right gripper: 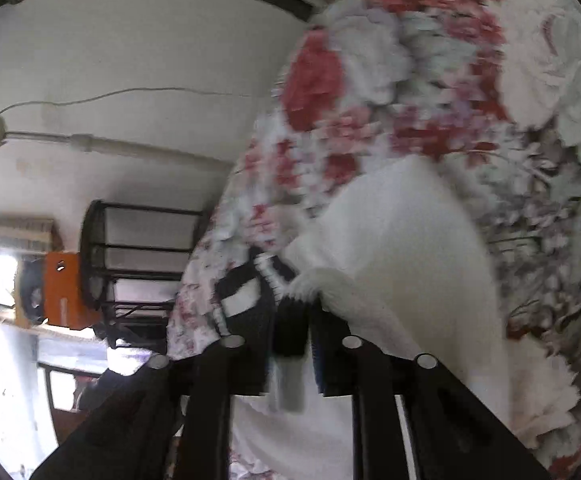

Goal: Fold small clothes
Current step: 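Lift the hem with both grippers and fold it toward the collar, then lay the hem near the collar and open both grippers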

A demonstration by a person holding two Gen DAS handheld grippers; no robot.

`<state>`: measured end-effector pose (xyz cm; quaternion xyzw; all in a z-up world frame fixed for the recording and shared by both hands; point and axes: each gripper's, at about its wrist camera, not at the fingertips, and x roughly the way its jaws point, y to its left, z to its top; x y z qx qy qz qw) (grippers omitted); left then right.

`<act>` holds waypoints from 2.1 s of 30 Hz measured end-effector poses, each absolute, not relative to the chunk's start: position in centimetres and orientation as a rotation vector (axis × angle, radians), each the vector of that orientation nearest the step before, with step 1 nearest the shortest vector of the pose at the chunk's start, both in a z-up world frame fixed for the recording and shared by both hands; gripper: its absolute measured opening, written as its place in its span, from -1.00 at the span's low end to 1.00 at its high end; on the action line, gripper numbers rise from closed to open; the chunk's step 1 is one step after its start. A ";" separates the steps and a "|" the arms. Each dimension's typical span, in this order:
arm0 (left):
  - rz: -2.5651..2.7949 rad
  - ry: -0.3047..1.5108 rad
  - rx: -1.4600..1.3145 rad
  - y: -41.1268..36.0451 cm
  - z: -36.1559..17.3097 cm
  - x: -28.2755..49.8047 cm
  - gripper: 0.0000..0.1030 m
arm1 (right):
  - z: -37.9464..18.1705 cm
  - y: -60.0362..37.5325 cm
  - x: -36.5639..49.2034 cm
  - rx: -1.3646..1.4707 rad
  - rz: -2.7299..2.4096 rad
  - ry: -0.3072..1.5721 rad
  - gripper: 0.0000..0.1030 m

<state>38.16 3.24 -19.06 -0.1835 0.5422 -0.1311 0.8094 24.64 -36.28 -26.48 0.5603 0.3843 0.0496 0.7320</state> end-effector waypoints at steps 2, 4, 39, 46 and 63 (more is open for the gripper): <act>-0.257 1.154 -0.399 3.7 -18.9 38.2 -0.34 | -27.3 -37.0 24.0 1.309 0.116 0.825 -0.09; -0.252 1.123 -0.399 4.2 -17.8 38.1 0.20 | -26.8 -37.6 23.5 1.345 0.126 0.790 -0.07; -0.048 1.236 -0.096 0.6 -24.1 43.2 0.92 | -26.3 -33.9 30.1 0.987 -0.004 0.890 -0.83; -0.079 1.159 -0.047 0.9 -21.8 43.5 0.92 | -22.8 -27.8 31.6 0.747 0.137 0.883 -0.18; 0.059 1.305 0.060 1.6 -23.4 37.5 0.91 | -20.8 -19.6 28.5 0.457 0.045 1.025 0.07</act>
